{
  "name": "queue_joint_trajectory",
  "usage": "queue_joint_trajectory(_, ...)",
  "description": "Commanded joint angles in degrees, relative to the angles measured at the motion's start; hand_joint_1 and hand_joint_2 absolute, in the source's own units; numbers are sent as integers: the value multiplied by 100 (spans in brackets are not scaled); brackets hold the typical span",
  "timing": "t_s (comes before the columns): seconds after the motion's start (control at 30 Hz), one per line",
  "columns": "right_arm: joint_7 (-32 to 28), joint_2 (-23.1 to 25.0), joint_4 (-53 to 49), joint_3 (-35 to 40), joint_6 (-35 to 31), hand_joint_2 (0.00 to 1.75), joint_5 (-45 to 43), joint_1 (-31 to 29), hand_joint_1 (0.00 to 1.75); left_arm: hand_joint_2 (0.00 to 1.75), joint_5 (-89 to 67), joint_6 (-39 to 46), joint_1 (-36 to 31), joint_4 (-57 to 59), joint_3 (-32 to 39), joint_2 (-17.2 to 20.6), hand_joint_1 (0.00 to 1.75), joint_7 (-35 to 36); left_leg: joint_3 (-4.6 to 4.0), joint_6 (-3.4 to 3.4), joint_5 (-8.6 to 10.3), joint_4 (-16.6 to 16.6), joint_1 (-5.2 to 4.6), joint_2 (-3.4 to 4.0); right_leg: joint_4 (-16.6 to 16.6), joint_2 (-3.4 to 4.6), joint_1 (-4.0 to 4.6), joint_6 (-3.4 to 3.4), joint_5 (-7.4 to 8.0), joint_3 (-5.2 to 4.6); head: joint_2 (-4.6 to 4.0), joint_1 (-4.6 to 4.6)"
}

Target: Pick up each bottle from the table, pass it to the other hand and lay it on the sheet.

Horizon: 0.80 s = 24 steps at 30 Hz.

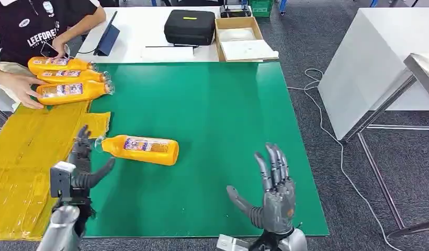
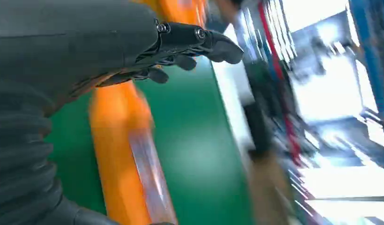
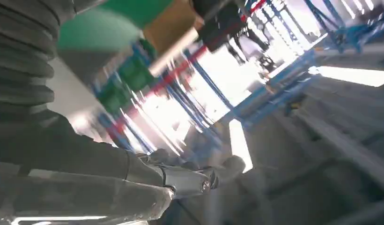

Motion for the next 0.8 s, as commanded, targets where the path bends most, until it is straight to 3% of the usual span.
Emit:
queue_joint_trajectory(0.03, 2007, 168, 1461, 344, -238, 175, 1852, -1859, 0, 175, 1393, -865, 664, -1053, -651, -425, 0, -85, 29, -11, -15, 1, 0, 43, -6, 42, -2, -4, 4, 20, 0, -7)
queue_joint_trajectory(0.07, 2459, 49, 1792, 613, -238, 175, 1979, -2200, 0, 175, 1464, -914, 542, -877, -618, -472, 0, -85, 21, -11, -7, -2, -1, 44, -5, 46, -4, -5, 10, 11, 0, -11)
queue_joint_trajectory(0.13, 2820, -70, 2058, 795, -238, 175, 2214, -2537, 0, 175, 1548, -1047, 443, -711, -580, -555, 0, -84, 14, -8, 2, -3, 1, 16, -8, 18, -2, -5, 9, 7, 0, -7)
queue_joint_trajectory(0.17, 3401, -279, 2372, 1296, -238, 175, 2214, -2961, 0, 175, 1535, -1130, 324, -574, -520, -672, 0, -55, 11, -4, 8, -3, 1, 12, -7, 16, -2, -4, 10, 5, 0, -2)
queue_joint_trajectory(0.43, 3939, -35, 3984, 1827, -238, 175, 2214, -4410, 0, 175, 1733, -1383, -143, 68, -377, -869, 0, 208, 20, -7, 29, -4, 0, 11, -5, 15, -2, -8, 33, 12, 0, -4)
queue_joint_trajectory(0.7, 4047, -22, 4090, 1867, -238, 175, 2214, -4511, 0, 175, 1744, -1439, -240, 265, -399, -872, 0, 201, 17, -6, 30, -3, 2, -7, -4, -4, -2, -16, 33, 16, 0, -7)
queue_joint_trajectory(0.8, 3836, 88, 4145, 1465, -238, 175, 2095, -4503, 0, 175, 1712, -1467, -300, 388, -406, -927, 0, 162, 15, -7, 31, -2, 3, -11, -5, -7, -1, -16, 34, 15, 0, -4)
